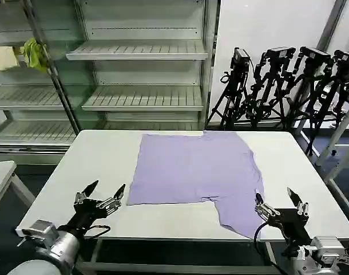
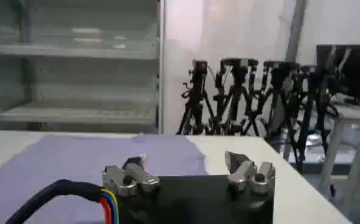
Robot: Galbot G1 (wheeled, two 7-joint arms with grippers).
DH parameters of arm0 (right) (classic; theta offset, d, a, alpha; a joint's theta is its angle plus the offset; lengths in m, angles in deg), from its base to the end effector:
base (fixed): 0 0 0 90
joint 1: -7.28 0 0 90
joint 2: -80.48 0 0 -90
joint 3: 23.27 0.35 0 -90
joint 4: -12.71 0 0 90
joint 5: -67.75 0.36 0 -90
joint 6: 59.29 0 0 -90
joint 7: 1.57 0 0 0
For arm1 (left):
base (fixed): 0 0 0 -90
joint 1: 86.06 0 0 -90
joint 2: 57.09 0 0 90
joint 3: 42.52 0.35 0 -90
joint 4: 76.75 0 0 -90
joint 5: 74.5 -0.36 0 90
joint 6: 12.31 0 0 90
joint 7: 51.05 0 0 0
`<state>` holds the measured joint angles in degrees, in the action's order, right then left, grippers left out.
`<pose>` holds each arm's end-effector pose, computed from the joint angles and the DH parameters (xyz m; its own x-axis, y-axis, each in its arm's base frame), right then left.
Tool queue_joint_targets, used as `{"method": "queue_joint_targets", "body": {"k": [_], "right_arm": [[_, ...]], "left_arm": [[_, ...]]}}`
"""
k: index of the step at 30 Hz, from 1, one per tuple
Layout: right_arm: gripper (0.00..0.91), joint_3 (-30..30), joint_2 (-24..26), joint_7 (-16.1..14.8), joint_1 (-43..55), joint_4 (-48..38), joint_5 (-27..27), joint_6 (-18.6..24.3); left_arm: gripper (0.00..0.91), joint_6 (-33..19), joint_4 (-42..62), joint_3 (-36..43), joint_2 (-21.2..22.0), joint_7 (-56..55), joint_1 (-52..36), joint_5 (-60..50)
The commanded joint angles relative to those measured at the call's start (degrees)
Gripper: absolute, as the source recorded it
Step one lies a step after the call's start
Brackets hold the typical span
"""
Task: Fold and organize the clothes.
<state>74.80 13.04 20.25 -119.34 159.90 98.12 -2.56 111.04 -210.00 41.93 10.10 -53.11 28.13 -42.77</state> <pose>0.1352 -0.0435 -0.1419 -0.9630 0.0608 0.2627 0.0638 0.9980 0.0029 0.2031 0.0634 -0.1849 -0.9332 0.2376 0.2696 0.2141 0.9701 -0.1140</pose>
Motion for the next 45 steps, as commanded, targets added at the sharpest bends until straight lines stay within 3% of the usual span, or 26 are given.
{"method": "queue_joint_targets", "body": {"k": [1, 15, 45], "right_arm": [[0.907, 0.1, -0.2, 2.3, -2.2, -4.1, 3.9, 0.0], [0.907, -0.2, -1.3, 3.7, -4.7, -7.2, 5.3, 0.0], [0.907, -4.2, -2.7, 3.6, -2.1, -10.1, 4.7, 0.0]], "left_arm": [[0.907, 0.0, 9.3, 5.0, -0.5, -0.1, -3.6, 0.7], [0.907, 0.0, 14.2, 9.0, -0.8, -0.1, -5.9, -1.6], [0.907, 0.0, 15.5, 11.0, 0.1, 0.2, -6.8, -5.8]]}}
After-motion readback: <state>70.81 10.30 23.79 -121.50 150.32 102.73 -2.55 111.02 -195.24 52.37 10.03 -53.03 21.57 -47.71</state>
